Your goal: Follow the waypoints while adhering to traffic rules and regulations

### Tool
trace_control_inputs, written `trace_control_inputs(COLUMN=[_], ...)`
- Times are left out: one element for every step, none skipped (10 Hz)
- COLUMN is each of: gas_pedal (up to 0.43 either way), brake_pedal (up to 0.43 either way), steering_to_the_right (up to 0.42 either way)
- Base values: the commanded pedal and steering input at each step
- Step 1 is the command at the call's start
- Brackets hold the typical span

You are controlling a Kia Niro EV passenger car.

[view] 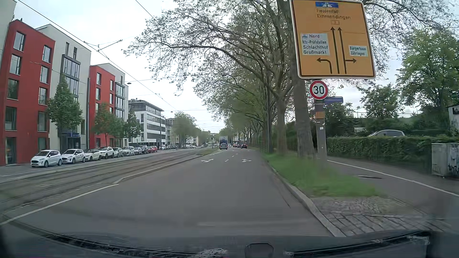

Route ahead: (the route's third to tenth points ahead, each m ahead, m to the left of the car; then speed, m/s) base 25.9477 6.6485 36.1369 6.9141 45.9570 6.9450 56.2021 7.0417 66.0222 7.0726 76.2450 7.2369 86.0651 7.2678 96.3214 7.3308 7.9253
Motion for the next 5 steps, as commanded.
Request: trace_control_inputs(gas_pedal=[0.079,0.079,0.079,0.079,0.079], brake_pedal=[0.000,0.000,0.000,0.000,0.000], steering_to_the_right=[0.007,0.007,0.007,0.007,0.007])
